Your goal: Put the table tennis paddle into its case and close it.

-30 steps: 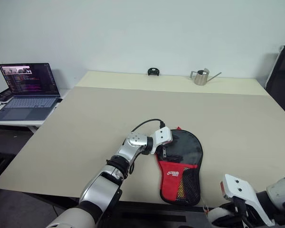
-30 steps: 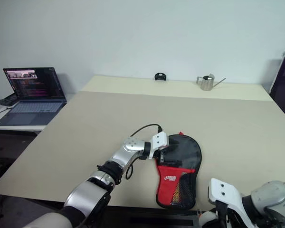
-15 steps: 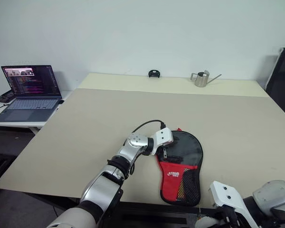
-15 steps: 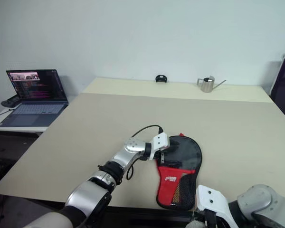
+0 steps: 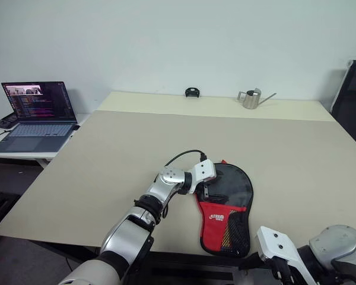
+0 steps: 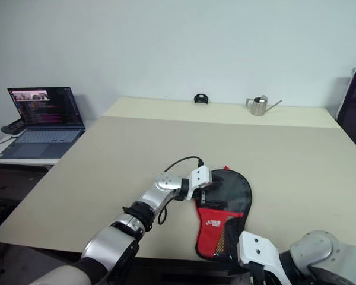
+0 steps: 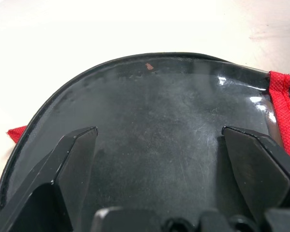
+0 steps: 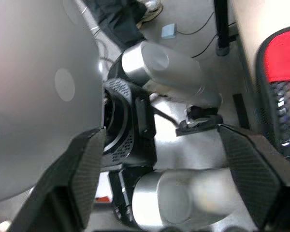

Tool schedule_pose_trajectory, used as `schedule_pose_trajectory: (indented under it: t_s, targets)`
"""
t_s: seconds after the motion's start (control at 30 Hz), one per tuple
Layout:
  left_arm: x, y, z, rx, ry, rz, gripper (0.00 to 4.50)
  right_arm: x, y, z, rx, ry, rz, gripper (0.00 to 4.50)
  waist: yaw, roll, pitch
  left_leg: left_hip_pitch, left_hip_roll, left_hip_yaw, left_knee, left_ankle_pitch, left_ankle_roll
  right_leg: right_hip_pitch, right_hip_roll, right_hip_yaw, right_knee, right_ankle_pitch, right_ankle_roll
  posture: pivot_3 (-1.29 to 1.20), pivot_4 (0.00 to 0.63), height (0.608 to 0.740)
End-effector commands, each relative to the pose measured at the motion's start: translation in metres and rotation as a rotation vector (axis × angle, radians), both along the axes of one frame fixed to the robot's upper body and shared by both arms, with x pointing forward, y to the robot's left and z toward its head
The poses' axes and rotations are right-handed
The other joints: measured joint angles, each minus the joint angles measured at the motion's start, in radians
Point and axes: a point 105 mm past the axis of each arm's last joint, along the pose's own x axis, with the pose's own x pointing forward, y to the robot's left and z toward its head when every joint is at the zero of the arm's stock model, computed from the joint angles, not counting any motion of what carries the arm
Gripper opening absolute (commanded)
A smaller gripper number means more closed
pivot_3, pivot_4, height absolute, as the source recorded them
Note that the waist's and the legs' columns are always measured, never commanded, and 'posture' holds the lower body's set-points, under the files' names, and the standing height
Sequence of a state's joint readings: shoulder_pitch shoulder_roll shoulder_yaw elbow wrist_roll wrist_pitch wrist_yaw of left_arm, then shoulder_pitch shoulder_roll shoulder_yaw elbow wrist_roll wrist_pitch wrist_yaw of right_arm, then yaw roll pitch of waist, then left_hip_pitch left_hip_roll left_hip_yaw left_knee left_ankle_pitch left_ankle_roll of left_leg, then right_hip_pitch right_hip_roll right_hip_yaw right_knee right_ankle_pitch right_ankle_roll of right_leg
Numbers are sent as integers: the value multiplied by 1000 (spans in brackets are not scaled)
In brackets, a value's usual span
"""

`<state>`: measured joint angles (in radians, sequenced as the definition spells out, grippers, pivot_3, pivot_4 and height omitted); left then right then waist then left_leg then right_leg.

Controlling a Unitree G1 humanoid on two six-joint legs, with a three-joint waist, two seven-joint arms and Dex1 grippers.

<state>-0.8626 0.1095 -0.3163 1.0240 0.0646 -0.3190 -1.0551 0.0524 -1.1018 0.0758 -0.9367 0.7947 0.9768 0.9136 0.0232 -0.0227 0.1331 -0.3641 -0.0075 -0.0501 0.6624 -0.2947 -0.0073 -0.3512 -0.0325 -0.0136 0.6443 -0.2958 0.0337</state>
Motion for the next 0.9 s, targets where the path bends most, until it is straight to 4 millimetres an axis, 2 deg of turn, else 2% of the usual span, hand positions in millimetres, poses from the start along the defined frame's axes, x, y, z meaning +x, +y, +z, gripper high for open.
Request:
schedule_pose_trajectory:
  t_s: [0.03,0.13,0.27,0.37,0.5,0.57,0.67,0.73,0.83,0.9]
  targets:
    - [-22,21,-61,206,149,0,4500,12,1,22,58,-82,-22,3836,0,0,0,0,0,0,0,0,0,0,0,0,0,0,0,0,150,740]
    - [-22,20,-60,198,149,2,4500,26,-1,41,118,-116,-76,3836,0,0,0,0,0,0,0,0,0,0,0,0,0,0,0,0,150,740]
    - [-22,16,-54,155,147,0,4500,61,-11,63,179,-221,-199,3836,0,1,0,0,0,0,0,0,0,0,-1,0,0,0,0,0,150,740]
    - [-19,12,-42,96,131,-5,4500,88,-19,75,217,-293,-281,3836,0,1,0,0,-1,0,0,0,0,0,-2,0,0,1,-2,0,150,740]
    - [-9,16,-4,-23,51,-5,4500,126,-35,83,251,-366,-388,3836,-1,1,5,-2,-1,1,-1,0,0,-2,-2,1,0,3,-5,0,150,740]
    - [-5,21,14,-77,32,15,4500,138,-41,84,262,-384,-411,3836,-6,2,10,-4,-1,1,-1,0,0,-5,-1,1,0,2,-6,0,150,740]
    - [-3,45,50,-175,11,71,4500,160,-51,84,282,-411,-461,3836,-18,4,15,-20,0,2,0,0,0,-23,0,3,6,3,-8,0,150,740]
    - [-7,63,70,-229,18,108,4500,171,-54,82,291,-423,-478,3836,-27,5,23,-23,0,3,1,1,-1,-27,0,4,7,3,-8,0,150,740]
    - [-18,87,88,-274,41,166,4500,185,-58,80,304,-441,-493,3836,-26,8,26,-33,1,3,3,4,-6,-38,-1,4,13,2,-9,0,150,740]
    - [-24,104,95,-291,46,224,4500,195,-62,78,313,-446,-504,3836,-25,9,27,-34,0,3,4,4,-6,-39,-1,3,13,2,-9,0,150,740]
